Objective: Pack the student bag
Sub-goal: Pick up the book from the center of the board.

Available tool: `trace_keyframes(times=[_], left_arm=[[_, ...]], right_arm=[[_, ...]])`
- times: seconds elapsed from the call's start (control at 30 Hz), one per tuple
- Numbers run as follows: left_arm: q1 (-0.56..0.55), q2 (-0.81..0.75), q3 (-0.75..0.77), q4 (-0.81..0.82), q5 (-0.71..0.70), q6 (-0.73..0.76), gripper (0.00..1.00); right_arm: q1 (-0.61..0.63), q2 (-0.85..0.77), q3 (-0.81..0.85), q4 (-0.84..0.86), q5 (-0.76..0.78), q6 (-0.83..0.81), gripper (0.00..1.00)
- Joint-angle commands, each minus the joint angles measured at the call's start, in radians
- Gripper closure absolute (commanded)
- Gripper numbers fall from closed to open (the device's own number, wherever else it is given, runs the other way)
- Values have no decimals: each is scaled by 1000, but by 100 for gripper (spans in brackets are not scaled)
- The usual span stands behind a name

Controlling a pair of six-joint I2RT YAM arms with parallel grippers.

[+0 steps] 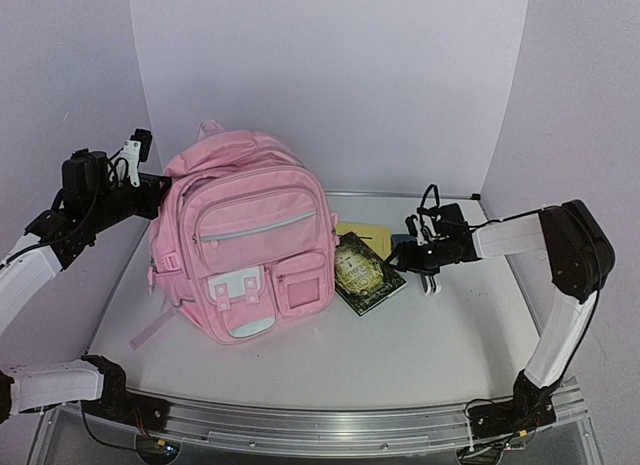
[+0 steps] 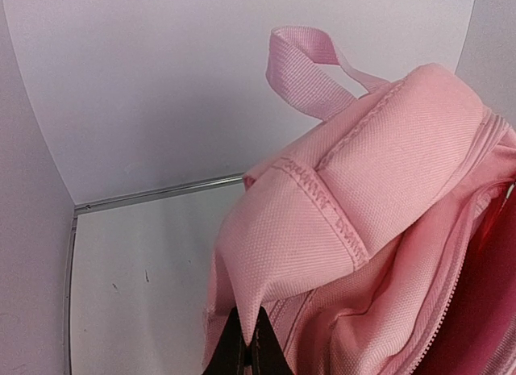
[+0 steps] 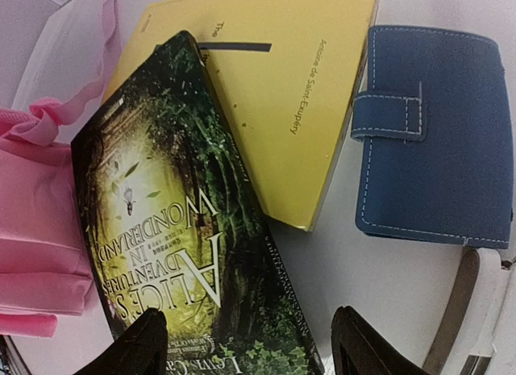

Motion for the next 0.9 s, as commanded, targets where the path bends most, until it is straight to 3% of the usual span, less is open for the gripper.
trace_keyframes(times=[0.0,0.47,0.87], left_arm=[[-1,-6,-14,-34,15,5,100],[-1,1,-11,-34,26,6,100],[-1,3,-10,-34,70,5,100]], right_arm=[[-39,69,102,-70,-164,-80,34],[-43,228,214,-163,-336,-126,46],[-41,278,204,-109,-502,-35,72]])
